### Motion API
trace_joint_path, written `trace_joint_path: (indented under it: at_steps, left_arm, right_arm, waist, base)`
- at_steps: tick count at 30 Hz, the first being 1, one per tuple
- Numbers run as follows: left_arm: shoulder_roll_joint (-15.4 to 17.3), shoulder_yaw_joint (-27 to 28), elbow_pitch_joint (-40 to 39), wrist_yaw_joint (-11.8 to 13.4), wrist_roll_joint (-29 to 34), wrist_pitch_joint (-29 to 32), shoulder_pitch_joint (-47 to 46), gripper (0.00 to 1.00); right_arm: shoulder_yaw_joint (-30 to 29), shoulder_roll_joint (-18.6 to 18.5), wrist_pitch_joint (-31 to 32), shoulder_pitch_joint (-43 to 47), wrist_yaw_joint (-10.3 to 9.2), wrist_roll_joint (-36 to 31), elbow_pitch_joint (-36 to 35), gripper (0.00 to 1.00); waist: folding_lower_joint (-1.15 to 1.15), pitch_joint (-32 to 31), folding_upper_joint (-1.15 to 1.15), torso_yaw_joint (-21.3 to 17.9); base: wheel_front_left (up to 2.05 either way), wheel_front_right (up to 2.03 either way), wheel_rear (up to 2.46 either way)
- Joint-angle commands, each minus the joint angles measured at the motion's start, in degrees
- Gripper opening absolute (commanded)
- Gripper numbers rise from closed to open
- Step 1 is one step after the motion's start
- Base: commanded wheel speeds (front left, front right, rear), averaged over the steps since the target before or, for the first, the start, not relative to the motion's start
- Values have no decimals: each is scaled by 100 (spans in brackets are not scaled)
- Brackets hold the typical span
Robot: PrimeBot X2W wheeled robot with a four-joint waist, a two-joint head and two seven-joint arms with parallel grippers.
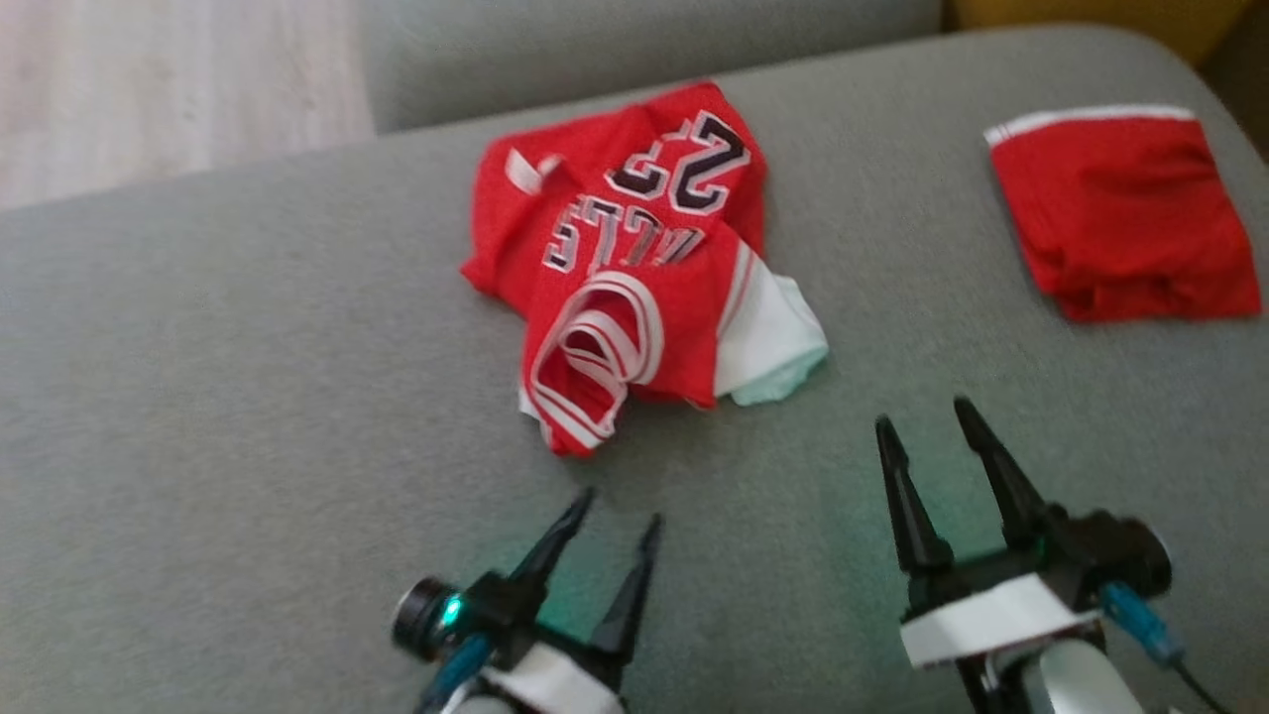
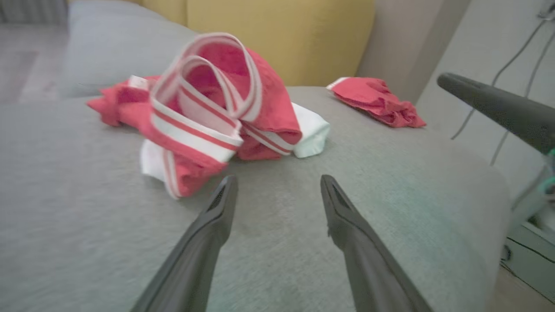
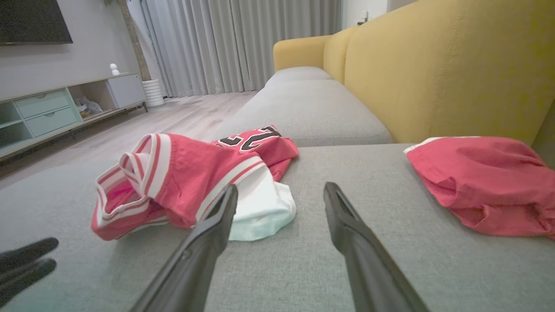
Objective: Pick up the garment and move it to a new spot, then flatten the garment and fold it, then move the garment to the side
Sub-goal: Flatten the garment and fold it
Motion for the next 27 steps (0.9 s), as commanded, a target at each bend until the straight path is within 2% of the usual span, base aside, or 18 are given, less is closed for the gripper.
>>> trace_joint_path:
  at_steps: [1, 4, 8, 11, 12, 15, 22, 23, 24, 25, 27]
  left_arm:
    - [-39, -96, 47, -96, -203, -55, -384, 100]
    - [-39, -544, 424, -187, -393, -55, -899, 100]
    - [-39, -831, 864, -162, -901, -55, -1386, 100]
    - [-39, -873, 1029, -67, -1456, -55, -1657, 100]
    - [-39, -873, 1029, -67, -1456, -55, -1657, 100]
    - [-39, -859, 1111, 150, -1893, -55, -1974, 100]
    - [-39, -723, 982, 251, -2177, -55, -2233, 100]
    - [-39, -677, 966, 268, -2190, -55, -2269, 74]
    - [-39, -616, 941, 291, -2200, -55, -2304, 17]
    - [-39, -593, 948, 279, -2229, -55, -2325, 0]
    - [-39, -568, 912, 191, -2280, -55, -2419, 0]
  right_arm:
    - [151, -24, -21, -224, -4, -34, -212, 100]
    - [202, -24, -21, -337, -4, -5, -245, 100]
    - [268, -24, -21, -472, -4, 29, -269, 100]
    - [300, -24, -21, -543, -4, 53, -273, 100]
    - [300, -24, -21, -543, -4, 53, -273, 100]
    - [308, -24, -21, -587, -4, 79, -269, 100]
    - [312, -24, -21, -577, -4, 95, -253, 100]
    - [323, -24, -21, -581, -4, 96, -248, 100]
    - [331, -24, -21, -590, -4, 99, -248, 100]
    - [339, -24, -21, -602, -4, 103, -255, 100]
    - [349, -24, -21, -617, -4, 110, -262, 100]
  waist:
    - [-1, 362, 0, -320]
    - [-1, 552, 0, -476]
    - [-1, 722, 0, -653]
    - [-1, 798, 0, -756]
    - [-1, 798, 0, -756]
    - [-1, 846, 0, -844]
    - [-1, 842, 0, -916]
    - [-1, 837, 0, -936]
    - [-1, 833, 0, -953]
    - [-1, 829, 0, -975]
    - [-1, 818, 0, -1005]
  base:
    - [0, 0, 0]
    - [0, 0, 0]
    - [0, 0, 0]
    - [0, 0, 0]
    - [0, 0, 0]
    - [0, 0, 0]
    - [0, 0, 0]
    - [0, 0, 0]
    - [0, 0, 0]
    - [0, 0, 0]
    - [0, 0, 0]
